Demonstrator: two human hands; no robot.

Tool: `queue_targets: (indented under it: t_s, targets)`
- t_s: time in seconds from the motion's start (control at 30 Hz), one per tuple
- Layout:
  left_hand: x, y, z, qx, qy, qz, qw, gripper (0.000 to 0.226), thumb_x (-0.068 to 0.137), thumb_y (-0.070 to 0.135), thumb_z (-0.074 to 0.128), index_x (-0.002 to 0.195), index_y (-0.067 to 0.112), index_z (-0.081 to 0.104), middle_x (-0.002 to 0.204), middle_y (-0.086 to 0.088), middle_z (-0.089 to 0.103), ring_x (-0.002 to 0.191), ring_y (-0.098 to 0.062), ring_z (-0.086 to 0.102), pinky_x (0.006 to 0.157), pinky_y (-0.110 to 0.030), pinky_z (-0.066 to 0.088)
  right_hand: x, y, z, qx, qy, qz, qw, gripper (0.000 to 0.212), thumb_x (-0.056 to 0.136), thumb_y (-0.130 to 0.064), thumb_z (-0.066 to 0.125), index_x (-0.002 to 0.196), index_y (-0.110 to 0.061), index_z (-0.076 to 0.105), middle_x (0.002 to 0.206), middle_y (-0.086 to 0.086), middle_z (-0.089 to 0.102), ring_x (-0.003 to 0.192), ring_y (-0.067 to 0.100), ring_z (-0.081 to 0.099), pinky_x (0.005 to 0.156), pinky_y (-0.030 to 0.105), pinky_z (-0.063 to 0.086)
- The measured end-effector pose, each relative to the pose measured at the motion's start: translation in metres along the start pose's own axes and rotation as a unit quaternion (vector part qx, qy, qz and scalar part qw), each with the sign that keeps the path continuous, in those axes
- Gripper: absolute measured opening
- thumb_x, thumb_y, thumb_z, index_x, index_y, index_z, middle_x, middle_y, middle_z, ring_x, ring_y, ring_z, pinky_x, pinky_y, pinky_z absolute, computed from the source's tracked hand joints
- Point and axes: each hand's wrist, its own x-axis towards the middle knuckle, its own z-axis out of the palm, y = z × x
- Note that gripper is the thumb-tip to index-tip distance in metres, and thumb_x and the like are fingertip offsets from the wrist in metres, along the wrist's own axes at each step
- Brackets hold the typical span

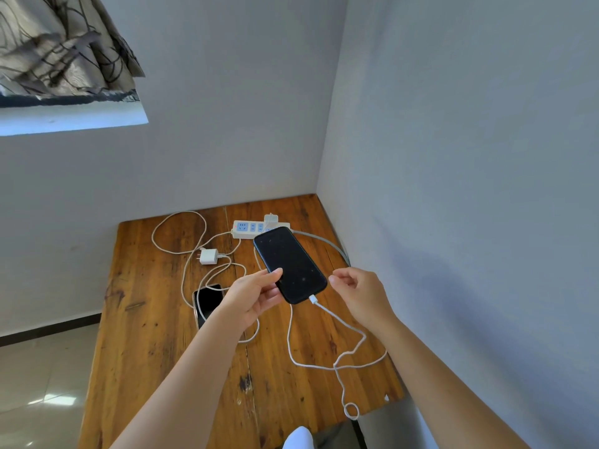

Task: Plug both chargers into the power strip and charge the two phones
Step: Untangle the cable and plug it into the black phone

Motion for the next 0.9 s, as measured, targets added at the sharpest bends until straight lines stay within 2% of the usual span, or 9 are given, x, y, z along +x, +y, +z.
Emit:
queue_targets:
  t_s: [0.07,0.13,0.27,0.37,0.57,0.73,0.9]
  targets:
    - [-0.001,0.0,0.0,0.019,-0.017,0.004,1.0,0.041,0.086,0.009,0.065,0.125,0.005,0.054,0.108,-0.021,0.068,0.087,-0.026,0.07,0.056,-0.026,0.058,0.0,0.003,0.002,0.038,-0.027,0.017,0.999,0.023,0.093,-0.03,0.055,0.108,-0.019,0.067,0.099,-0.007,0.068,0.09,0.01,0.063,0.073,0.019,0.054]
    - [-0.001,0.0,0.001,0.043,-0.019,0.009,0.999,0.039,0.086,0.011,0.066,0.123,0.006,0.057,0.113,-0.021,0.067,0.09,-0.026,0.068,0.063,-0.028,0.06,-0.002,0.005,0.004,0.082,-0.04,0.033,0.995,0.019,0.093,-0.027,0.055,0.103,-0.02,0.069,0.097,-0.003,0.071,0.089,0.014,0.066,0.076,0.024,0.057]
    - [-0.001,-0.005,0.0,0.076,-0.021,0.014,0.997,0.035,0.086,0.013,0.065,0.12,0.007,0.059,0.113,-0.019,0.068,0.1,-0.031,0.068,0.066,-0.029,0.06,-0.005,0.011,0.004,0.136,-0.053,0.059,0.987,0.017,0.093,-0.021,0.057,0.104,-0.019,0.069,0.092,-0.003,0.072,0.084,0.014,0.069,0.068,0.018,0.056]
    - [-0.001,-0.008,-0.001,0.089,-0.048,0.014,0.995,0.032,0.089,0.015,0.062,0.12,0.009,0.059,0.114,-0.016,0.069,0.101,-0.029,0.068,0.073,-0.032,0.06,-0.007,0.013,0.004,0.158,-0.073,0.073,0.982,0.02,0.092,-0.018,0.058,0.108,-0.018,0.069,0.09,-0.006,0.072,0.084,0.012,0.069,0.069,0.018,0.056]
    - [0.001,-0.009,-0.005,0.102,-0.081,-0.006,0.991,0.035,0.091,0.015,0.057,0.126,0.01,0.056,0.12,-0.014,0.066,0.105,-0.027,0.067,0.088,-0.04,0.055,-0.007,0.021,0.001,0.167,-0.096,0.097,0.976,0.024,0.091,-0.014,0.059,0.114,-0.012,0.065,0.098,-0.007,0.067,0.092,0.014,0.065,0.07,0.019,0.056]
    - [0.002,-0.01,-0.004,0.106,-0.083,-0.015,0.991,0.034,0.092,0.014,0.057,0.125,0.012,0.056,0.12,-0.014,0.066,0.104,-0.027,0.068,0.08,-0.036,0.058,-0.007,0.024,0.002,0.163,-0.098,0.107,0.976,0.025,0.091,-0.012,0.059,0.116,-0.01,0.064,0.108,0.002,0.066,0.096,0.017,0.064,0.076,0.024,0.057]
    - [0.004,-0.011,-0.004,0.111,-0.09,-0.014,0.99,0.035,0.092,0.014,0.056,0.127,0.012,0.055,0.122,-0.014,0.065,0.105,-0.027,0.067,0.083,-0.037,0.056,-0.006,0.027,0.001,0.165,-0.102,0.106,0.975,0.022,0.091,-0.012,0.059,0.112,-0.013,0.065,0.098,-0.007,0.067,0.091,0.014,0.065,0.07,0.019,0.056]
